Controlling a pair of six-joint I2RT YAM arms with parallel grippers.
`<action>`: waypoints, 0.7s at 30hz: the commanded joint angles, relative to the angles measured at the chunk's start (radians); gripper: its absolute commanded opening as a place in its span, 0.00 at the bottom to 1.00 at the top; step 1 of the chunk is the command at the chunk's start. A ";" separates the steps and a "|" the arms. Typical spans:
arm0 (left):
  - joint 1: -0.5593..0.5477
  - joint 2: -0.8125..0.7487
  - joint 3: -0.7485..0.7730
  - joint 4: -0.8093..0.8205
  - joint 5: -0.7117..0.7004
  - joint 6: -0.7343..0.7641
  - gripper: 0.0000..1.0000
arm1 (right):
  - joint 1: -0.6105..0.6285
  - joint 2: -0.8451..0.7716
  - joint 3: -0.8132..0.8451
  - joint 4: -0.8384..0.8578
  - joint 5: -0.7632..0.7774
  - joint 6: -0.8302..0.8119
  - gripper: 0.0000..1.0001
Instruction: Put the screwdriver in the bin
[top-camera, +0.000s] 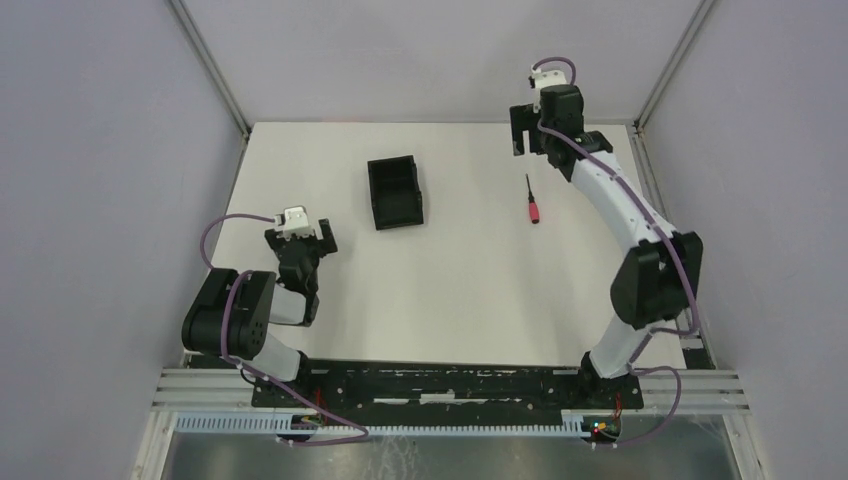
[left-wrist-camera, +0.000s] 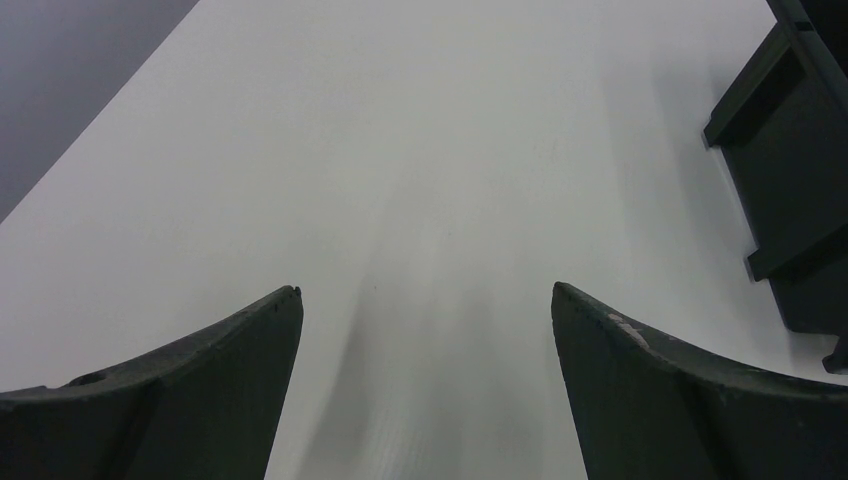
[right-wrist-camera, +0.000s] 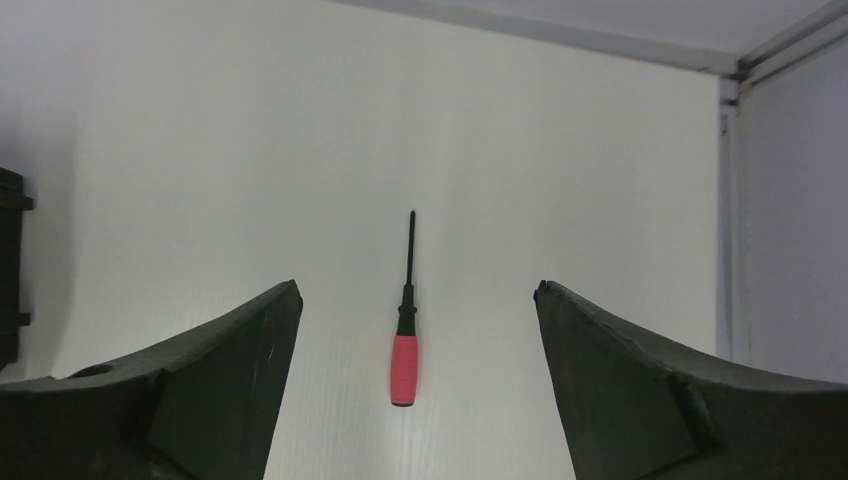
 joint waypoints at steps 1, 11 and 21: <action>0.002 0.005 0.023 0.035 0.001 -0.014 1.00 | -0.054 0.250 0.165 -0.279 -0.185 -0.022 0.91; 0.002 0.005 0.023 0.035 0.001 -0.014 1.00 | -0.095 0.467 0.112 -0.241 -0.156 -0.016 0.79; 0.002 0.005 0.023 0.035 0.002 -0.014 1.00 | -0.114 0.560 0.202 -0.304 -0.210 -0.046 0.00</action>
